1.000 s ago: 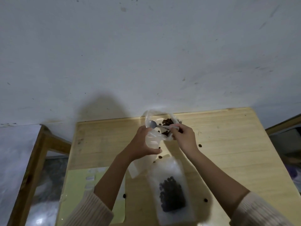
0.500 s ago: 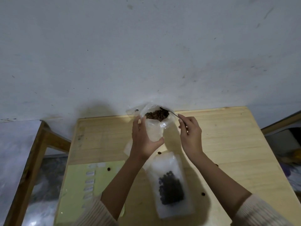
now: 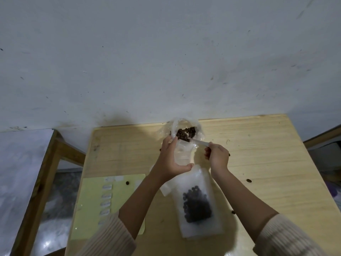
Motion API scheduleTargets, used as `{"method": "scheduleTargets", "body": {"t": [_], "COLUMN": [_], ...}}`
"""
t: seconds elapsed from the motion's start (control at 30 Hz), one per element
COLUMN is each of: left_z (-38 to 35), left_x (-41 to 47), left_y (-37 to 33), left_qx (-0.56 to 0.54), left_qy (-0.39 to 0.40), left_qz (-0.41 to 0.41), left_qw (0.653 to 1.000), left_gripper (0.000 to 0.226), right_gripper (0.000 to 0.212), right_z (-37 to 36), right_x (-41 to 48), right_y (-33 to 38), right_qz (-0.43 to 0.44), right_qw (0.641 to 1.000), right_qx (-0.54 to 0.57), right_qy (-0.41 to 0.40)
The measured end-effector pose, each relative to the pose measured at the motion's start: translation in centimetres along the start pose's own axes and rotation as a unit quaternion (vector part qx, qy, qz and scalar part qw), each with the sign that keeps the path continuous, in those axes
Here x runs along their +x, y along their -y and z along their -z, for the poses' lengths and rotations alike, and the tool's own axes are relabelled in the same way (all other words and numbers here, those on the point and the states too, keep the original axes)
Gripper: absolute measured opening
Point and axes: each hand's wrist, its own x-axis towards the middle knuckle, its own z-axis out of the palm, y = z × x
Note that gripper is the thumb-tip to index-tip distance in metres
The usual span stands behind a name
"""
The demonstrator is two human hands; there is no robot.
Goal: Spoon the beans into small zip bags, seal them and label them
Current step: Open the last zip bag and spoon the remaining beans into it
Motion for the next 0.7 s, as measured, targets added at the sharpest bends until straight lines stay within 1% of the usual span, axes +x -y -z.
{"method": "scheduleTargets", "body": {"t": [0.1, 0.2, 0.3, 0.43, 0.57, 0.63, 0.7], "left_z": [0.0, 0.0, -0.1, -0.2, -0.7, -0.9, -1.1], "left_x": [0.0, 0.2, 0.4, 1.0, 1.3, 1.4, 1.6], "left_y": [-0.1, 0.2, 0.3, 0.0, -0.3, -0.5, -0.7], "left_qx": [0.011, 0.025, 0.024, 0.032, 0.063, 0.065, 0.065], "left_qy": [-0.003, -0.040, -0.071, -0.092, -0.116, -0.118, -0.120], "left_qz": [-0.001, -0.021, -0.018, 0.012, 0.029, 0.036, 0.031], "left_qw": [1.000, 0.999, 0.997, 0.995, 0.991, 0.990, 0.990], "left_gripper": [0.105, 0.096, 0.096, 0.098, 0.097, 0.096, 0.097], "right_gripper": [0.027, 0.028, 0.027, 0.027, 0.028, 0.028, 0.025], "right_z": [-0.6, -0.6, 0.1, 1.6, 3.5, 4.2, 4.6], "right_x": [-0.2, -0.2, -0.2, -0.6, -1.0, -1.3, -1.6], "right_y": [0.2, 0.5, 1.0, 2.1, 3.3, 3.8, 4.1], "right_qz": [-0.015, -0.015, -0.002, 0.030, 0.073, 0.095, 0.122], "right_qw": [0.999, 0.999, 0.999, 0.998, 0.994, 0.992, 0.990], "right_qx": [0.005, 0.015, 0.038, 0.055, 0.076, 0.082, 0.070], "right_qy": [0.028, 0.038, 0.039, 0.005, -0.030, -0.030, -0.009]}}
